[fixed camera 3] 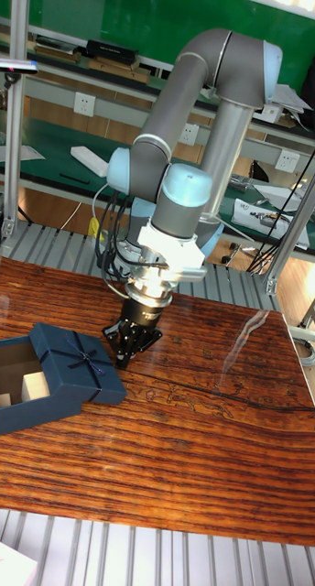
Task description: Slide the outer casing onto the gift box
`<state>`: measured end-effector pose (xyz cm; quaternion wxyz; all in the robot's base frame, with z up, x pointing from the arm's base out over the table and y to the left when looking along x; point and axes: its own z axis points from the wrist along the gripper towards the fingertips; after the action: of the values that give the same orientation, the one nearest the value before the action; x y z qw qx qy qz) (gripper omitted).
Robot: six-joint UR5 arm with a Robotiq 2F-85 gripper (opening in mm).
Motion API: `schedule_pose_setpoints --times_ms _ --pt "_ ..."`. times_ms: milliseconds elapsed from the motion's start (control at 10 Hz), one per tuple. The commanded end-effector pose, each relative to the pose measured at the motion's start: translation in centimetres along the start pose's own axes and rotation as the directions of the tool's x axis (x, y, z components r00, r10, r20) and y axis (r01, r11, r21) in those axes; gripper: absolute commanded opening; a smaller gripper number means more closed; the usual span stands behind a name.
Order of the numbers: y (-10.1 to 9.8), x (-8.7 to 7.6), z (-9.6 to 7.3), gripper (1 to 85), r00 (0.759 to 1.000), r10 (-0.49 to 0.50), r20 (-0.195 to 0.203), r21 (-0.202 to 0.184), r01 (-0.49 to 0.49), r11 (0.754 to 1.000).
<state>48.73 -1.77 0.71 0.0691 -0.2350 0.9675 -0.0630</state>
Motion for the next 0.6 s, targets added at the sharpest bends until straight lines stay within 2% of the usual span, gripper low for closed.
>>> schedule_pose_setpoints --times_ms 0,500 --pt "-0.02 -0.08 0.49 1.3 1.0 0.014 0.014 0.026 -0.014 1.0" --pt "-0.23 0.13 0.44 1.3 1.0 0.006 0.008 0.037 -0.006 0.999"
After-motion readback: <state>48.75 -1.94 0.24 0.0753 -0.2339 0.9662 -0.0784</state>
